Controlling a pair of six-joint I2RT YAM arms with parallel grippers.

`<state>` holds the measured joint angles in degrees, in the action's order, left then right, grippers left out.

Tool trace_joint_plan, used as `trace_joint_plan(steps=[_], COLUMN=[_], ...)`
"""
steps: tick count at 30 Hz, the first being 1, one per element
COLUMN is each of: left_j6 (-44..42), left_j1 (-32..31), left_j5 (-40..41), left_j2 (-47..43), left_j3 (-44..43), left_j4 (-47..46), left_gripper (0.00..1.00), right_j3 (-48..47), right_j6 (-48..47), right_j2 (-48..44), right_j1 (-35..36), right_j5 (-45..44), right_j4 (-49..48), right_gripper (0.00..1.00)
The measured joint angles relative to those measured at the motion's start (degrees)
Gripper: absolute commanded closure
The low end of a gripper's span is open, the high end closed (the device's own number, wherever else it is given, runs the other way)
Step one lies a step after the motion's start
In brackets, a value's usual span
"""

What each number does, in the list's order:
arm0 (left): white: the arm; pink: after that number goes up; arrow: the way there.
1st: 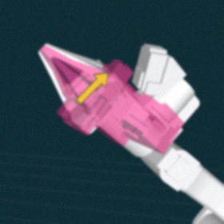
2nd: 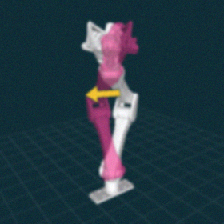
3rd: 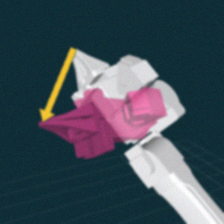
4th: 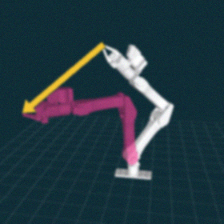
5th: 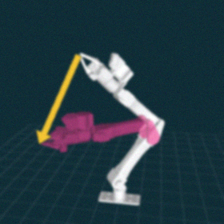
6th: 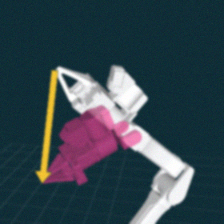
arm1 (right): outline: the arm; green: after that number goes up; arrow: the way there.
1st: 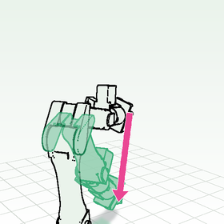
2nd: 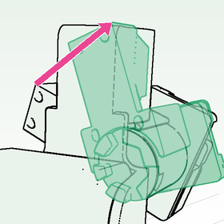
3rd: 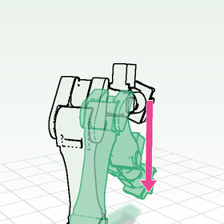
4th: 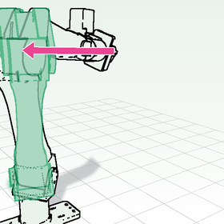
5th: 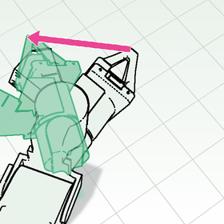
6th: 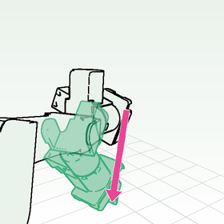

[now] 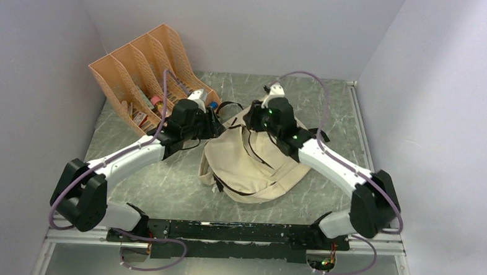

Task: Pack the student bag
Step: Zip the student bag at the center of the board.

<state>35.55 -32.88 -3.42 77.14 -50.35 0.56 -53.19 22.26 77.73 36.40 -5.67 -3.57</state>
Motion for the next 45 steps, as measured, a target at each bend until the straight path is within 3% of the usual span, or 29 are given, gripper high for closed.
trace_joint_plan(steps=[5,12,20,30,45], left_j6=[-1.6,-2.0,-2.0,-1.7,-0.1], left_j1=[0.4,0.5,0.5,0.6,0.9], left_j5=[-0.1,-0.5,-0.8,-0.9,-1.9], left_j2=[3.6,2.7,-0.2,-1.0,-2.2], left_j3=[0.3,4.5,5.9,8.1,9.8], left_j4=[-0.7,-1.2,-1.1,-1.2,-1.5], left_gripper=[0.56,0.57,0.57,0.57,0.57], right_j3=[-13.4,-23.2,-18.8,-13.7,-18.0], right_j6=[-3.1,-14.1,-33.3,-62.3,-74.1], right_j2=[11.6,22.3,18.2,15.3,21.1], right_j1=[0.0,0.0,-0.1,-0.1,0.9], right_j5=[3.4,5.6,9.9,23.6,25.5], right_j4=[6.1,14.3,12.9,11.6,13.4], right_gripper=[0.54,0.51,0.46,0.44,0.45])
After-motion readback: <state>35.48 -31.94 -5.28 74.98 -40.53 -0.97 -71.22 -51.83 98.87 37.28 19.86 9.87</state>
